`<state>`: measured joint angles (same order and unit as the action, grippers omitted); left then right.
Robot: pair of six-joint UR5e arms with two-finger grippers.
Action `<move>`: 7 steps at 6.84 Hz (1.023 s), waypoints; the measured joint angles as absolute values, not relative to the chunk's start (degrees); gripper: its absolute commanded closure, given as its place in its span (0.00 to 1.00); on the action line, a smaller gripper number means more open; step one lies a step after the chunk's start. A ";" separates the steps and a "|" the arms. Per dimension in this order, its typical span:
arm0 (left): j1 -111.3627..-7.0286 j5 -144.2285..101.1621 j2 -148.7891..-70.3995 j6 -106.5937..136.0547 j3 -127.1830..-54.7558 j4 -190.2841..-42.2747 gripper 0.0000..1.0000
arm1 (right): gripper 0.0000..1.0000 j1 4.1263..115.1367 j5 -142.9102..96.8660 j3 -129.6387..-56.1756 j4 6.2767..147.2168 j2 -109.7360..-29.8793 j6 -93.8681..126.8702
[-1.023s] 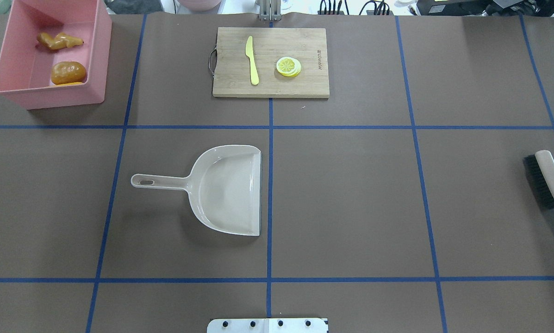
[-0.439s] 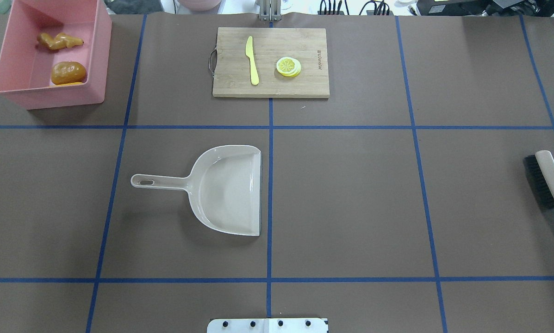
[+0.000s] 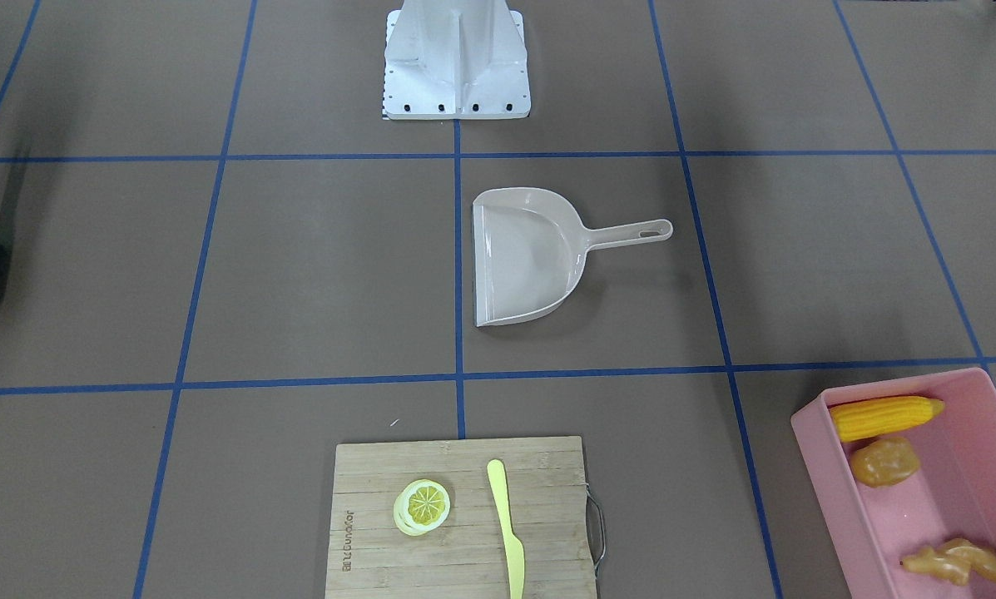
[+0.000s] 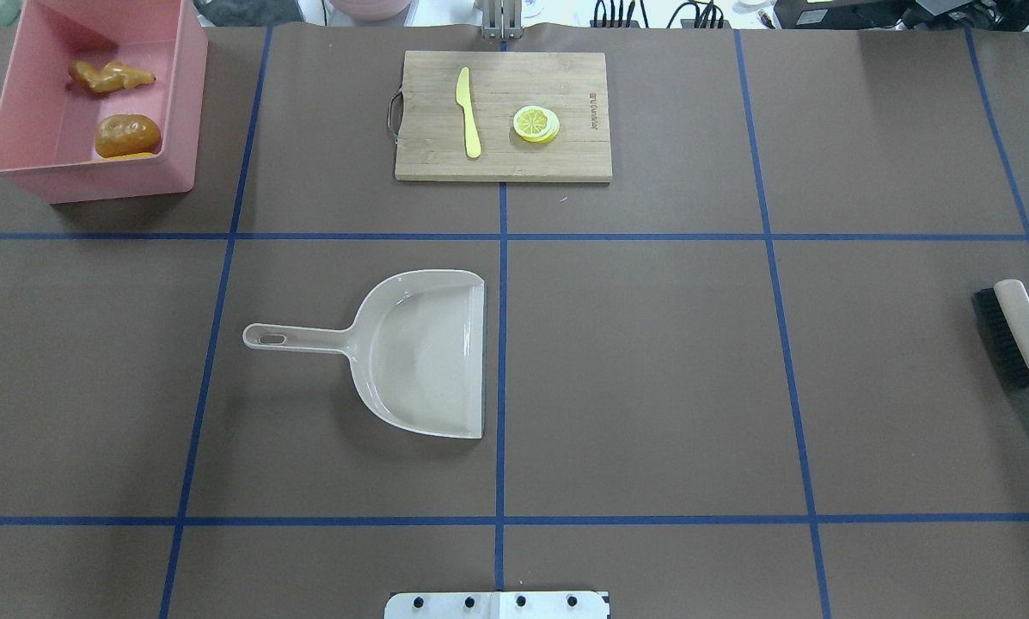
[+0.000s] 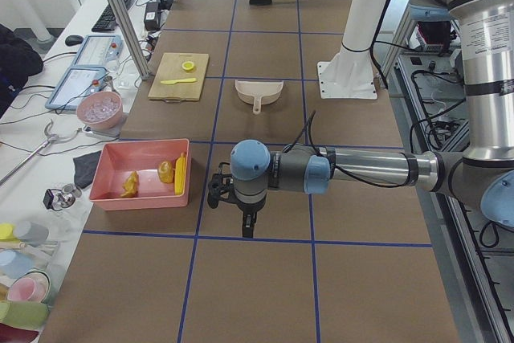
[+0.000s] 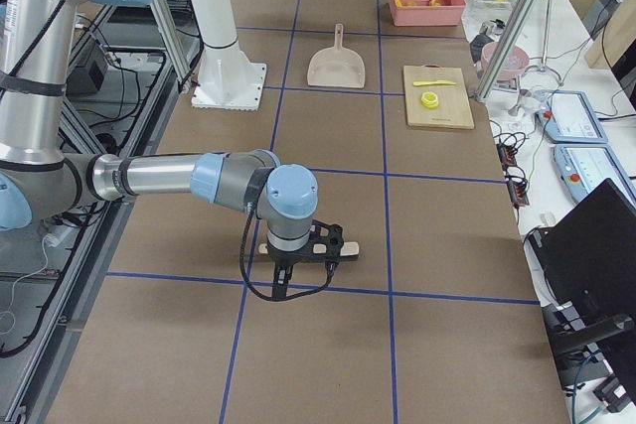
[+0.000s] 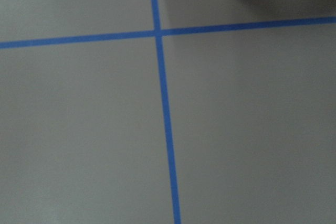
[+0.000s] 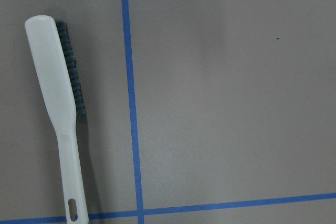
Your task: Sweep and dump trash into bin
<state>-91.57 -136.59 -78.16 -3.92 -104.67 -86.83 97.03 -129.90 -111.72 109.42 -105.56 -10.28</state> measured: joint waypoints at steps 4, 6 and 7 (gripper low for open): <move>-96.33 -133.43 -79.42 -9.65 -103.88 -80.02 0.02 | 0.00 97.03 -129.82 -111.26 109.42 -104.84 -10.30; -96.33 -133.34 -80.03 -9.59 -103.39 -80.52 0.02 | 0.00 97.03 -129.87 -108.60 109.42 -102.29 -10.19; -96.33 -133.31 -80.27 -9.60 -103.34 -80.55 0.02 | 0.00 97.03 -129.91 -107.69 109.42 -101.40 -10.24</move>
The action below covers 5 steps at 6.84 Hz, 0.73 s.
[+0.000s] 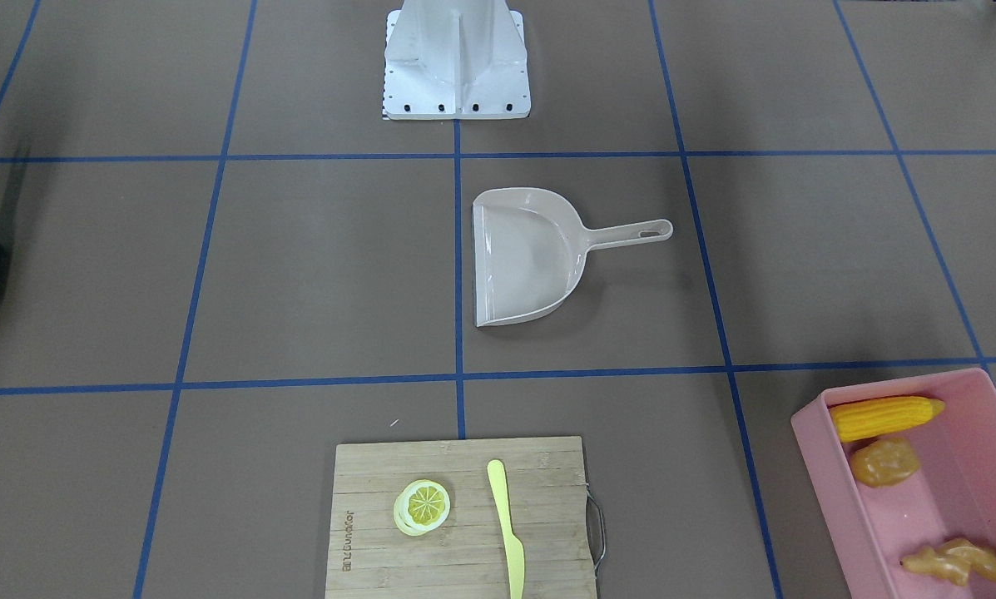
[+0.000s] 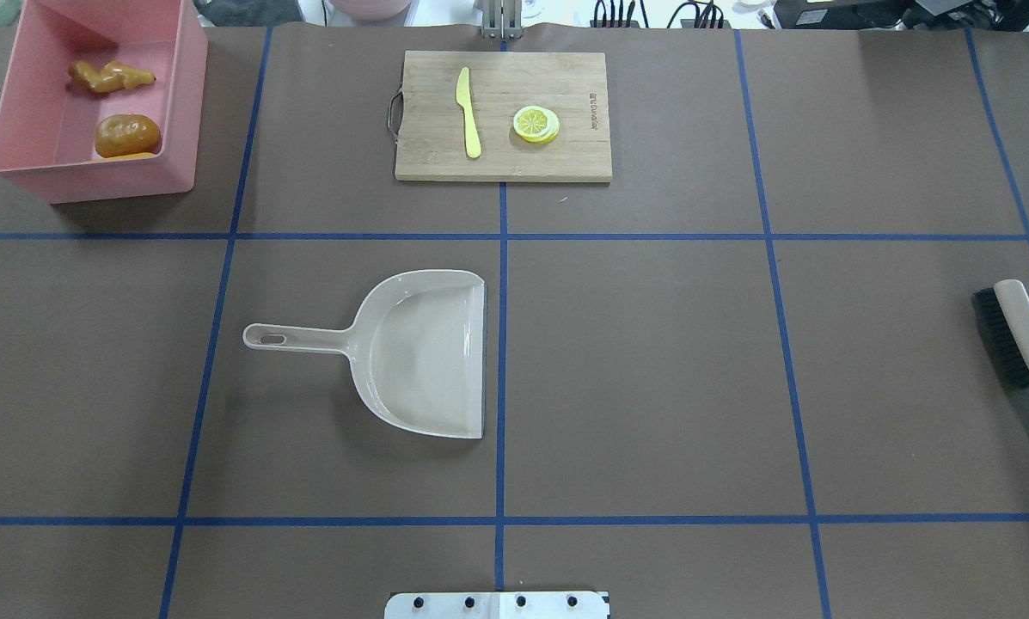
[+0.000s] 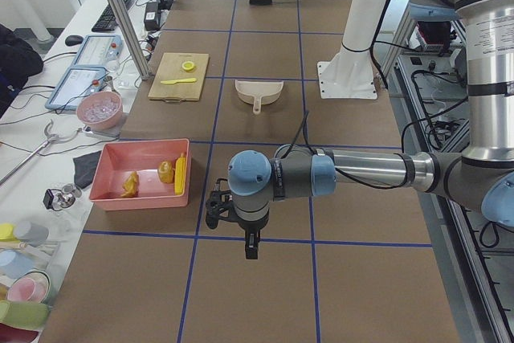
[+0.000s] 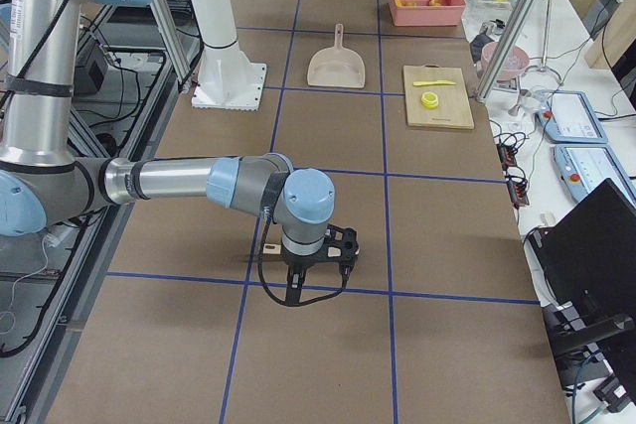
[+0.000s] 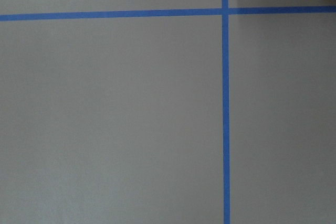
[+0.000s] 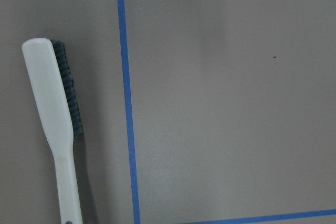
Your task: Sweep and dump trash into bin
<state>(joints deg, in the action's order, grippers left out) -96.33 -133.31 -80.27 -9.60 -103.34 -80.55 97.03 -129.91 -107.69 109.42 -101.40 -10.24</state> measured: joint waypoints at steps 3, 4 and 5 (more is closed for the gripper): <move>-96.33 -133.32 -80.49 -9.51 -103.91 -80.51 0.02 | 0.00 97.03 -130.05 -107.61 109.42 -100.98 -10.32; -96.33 -133.33 -80.50 -9.50 -103.94 -80.51 0.02 | 0.00 97.03 -130.07 -107.70 109.42 -100.98 -10.27; -96.33 -133.33 -80.51 -9.49 -103.97 -80.51 0.02 | 0.00 97.03 -130.08 -107.71 109.42 -100.98 -10.14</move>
